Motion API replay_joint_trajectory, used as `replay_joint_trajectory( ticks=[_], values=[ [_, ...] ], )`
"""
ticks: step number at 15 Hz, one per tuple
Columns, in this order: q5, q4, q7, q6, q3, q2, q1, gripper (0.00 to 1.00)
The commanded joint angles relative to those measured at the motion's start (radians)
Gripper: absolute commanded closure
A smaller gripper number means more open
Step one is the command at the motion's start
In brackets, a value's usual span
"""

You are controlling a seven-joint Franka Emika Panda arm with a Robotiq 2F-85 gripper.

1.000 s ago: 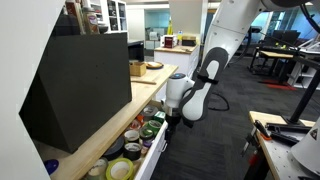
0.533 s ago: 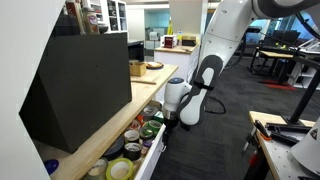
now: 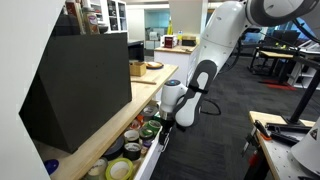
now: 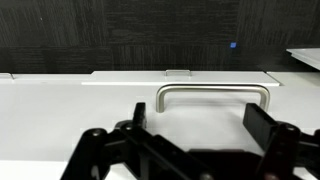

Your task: Slide the cabinet drawer to close

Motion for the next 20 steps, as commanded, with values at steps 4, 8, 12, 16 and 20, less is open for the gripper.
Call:
replay_joint_trajectory(
  ticks=[4,8,12,16,20],
  values=[
    [0.001,0.090,-0.016,0.015,-0.024,0.053,0.013,0.00],
    [-0.001,0.146,-0.019,0.008,-0.023,0.073,0.012,0.00],
    [-0.006,0.216,-0.026,0.002,-0.024,0.096,0.015,0.00],
    [-0.009,0.293,-0.029,-0.005,-0.027,0.128,0.015,0.00],
    [-0.009,0.367,-0.035,-0.014,-0.020,0.156,0.010,0.00]
  ],
)
